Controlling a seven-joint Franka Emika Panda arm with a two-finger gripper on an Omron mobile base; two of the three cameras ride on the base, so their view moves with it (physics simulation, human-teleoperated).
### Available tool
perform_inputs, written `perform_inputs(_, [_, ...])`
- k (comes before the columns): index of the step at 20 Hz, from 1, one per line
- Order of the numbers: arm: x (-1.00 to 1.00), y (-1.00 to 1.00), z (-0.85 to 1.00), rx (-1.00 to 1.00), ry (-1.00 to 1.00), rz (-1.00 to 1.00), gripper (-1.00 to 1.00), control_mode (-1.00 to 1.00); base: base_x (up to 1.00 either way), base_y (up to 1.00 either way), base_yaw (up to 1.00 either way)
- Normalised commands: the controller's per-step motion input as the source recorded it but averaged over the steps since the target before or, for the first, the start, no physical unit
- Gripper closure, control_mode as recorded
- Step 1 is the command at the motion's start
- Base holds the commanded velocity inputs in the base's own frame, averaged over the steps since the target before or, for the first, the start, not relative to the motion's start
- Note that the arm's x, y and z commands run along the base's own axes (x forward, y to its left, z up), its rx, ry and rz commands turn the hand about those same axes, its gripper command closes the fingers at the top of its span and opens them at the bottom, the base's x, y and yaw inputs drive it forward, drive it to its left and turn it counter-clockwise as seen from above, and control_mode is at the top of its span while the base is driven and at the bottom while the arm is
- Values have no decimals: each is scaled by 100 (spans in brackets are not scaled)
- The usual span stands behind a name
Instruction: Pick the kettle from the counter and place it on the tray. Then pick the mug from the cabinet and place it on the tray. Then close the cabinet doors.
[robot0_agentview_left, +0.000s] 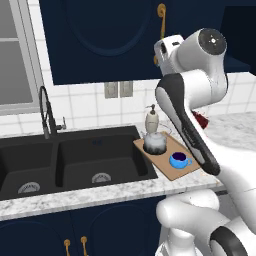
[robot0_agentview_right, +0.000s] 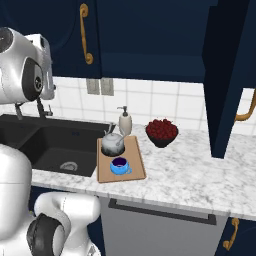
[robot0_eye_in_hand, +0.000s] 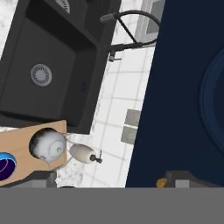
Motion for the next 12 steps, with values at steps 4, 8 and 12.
perform_inputs(4, [-74,-19,-1,-1,0,-17,-100,-100,0,0,0])
perform_inputs(8, [-66,-26,0,-2,0,-20,-100,-100,0,0,0])
perform_inputs(12, [-58,-36,-1,0,0,-20,-100,-100,0,0,0])
